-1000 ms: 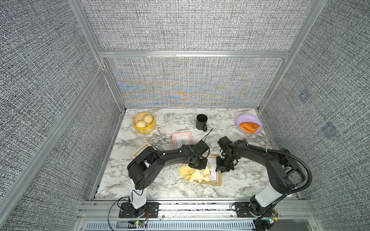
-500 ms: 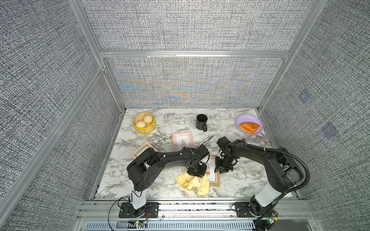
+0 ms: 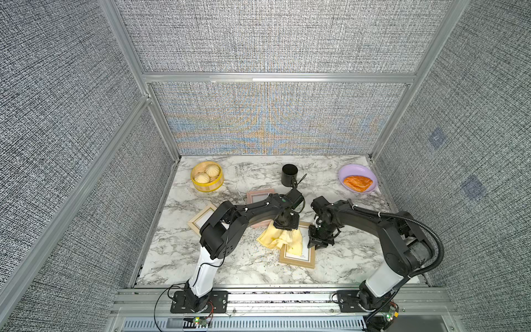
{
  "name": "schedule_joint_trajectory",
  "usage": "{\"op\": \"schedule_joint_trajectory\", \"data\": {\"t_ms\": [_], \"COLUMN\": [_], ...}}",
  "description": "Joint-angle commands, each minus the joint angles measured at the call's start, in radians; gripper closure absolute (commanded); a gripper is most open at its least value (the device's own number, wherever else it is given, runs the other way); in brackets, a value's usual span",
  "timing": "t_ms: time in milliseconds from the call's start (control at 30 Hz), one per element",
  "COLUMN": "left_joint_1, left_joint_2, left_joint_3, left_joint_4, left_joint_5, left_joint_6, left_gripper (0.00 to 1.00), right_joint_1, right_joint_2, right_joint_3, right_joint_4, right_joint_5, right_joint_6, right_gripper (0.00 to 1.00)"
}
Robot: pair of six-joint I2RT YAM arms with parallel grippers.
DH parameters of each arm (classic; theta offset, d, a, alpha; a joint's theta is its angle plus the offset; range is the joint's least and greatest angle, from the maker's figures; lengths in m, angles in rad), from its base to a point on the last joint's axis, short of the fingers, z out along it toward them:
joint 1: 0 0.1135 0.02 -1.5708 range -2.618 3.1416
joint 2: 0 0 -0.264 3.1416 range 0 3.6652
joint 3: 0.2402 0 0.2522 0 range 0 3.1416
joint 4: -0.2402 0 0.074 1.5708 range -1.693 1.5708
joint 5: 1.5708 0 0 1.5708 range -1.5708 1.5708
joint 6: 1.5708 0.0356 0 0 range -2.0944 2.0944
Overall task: Wipe the picture frame with a cloth
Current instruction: Wipe the dirt from the picture frame.
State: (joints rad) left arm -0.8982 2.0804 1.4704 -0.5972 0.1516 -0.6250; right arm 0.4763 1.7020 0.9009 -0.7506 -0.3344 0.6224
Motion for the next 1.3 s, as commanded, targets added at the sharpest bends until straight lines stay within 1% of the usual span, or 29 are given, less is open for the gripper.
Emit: {"op": "schedule_joint_trajectory", "data": {"t_ms": [0,100,133,267,433,500,567,700,867,967,1033,1133,1267], "left_joint_1": [-0.012,-0.025,-0.028,-0.041,-0.056,-0.060,-0.062,-0.054,-0.023,-0.007,-0.002,-0.001,-0.014], "left_joint_2": [-0.019,-0.086,-0.132,-0.223,-0.260,-0.254,-0.241,-0.182,-0.123,-0.097,-0.061,-0.046,-0.080], "left_joint_3": [-0.084,-0.199,-0.238,-0.379,-0.485,-0.483,-0.459,-0.350,-0.221,-0.148,-0.098,-0.074,-0.141], "left_joint_4": [-0.089,-0.099,-0.107,-0.117,-0.085,-0.075,-0.074,-0.110,-0.116,-0.102,-0.099,-0.086,-0.079], "left_joint_5": [-0.029,0.002,0.013,0.079,0.181,0.198,0.187,0.093,-0.028,-0.077,-0.085,-0.067,-0.029], "left_joint_6": [0.015,0.006,0.002,-0.007,0.002,0.012,0.022,0.043,0.029,0.018,0.014,0.009,0.009], "left_gripper": [1.00,1.00,1.00,1.00,1.00,1.00,1.00,1.00,1.00,1.00,1.00,1.00,1.00], "right_joint_1": [0.010,0.012,0.013,0.015,0.021,0.022,0.024,0.026,0.027,0.029,0.030,0.031,0.032], "right_joint_2": [0.062,0.066,0.067,0.075,0.088,0.094,0.097,0.105,0.097,0.091,0.088,0.081,0.067], "right_joint_3": [-0.035,-0.033,-0.033,-0.033,-0.026,-0.019,-0.012,0.003,0.008,0.003,-0.001,-0.010,-0.023], "right_joint_4": [-0.006,-0.006,-0.007,-0.004,-0.003,-0.007,-0.009,-0.017,-0.021,-0.019,-0.015,-0.010,-0.001], "right_joint_5": [0.248,0.244,0.245,0.240,0.236,0.237,0.238,0.242,0.247,0.251,0.251,0.252,0.256], "right_joint_6": [0.017,0.018,0.019,0.022,0.027,0.027,0.027,0.028,0.035,0.038,0.039,0.042,0.047], "right_gripper": [1.00,1.00,1.00,1.00,1.00,1.00,1.00,1.00,1.00,1.00,1.00,1.00,1.00]}}
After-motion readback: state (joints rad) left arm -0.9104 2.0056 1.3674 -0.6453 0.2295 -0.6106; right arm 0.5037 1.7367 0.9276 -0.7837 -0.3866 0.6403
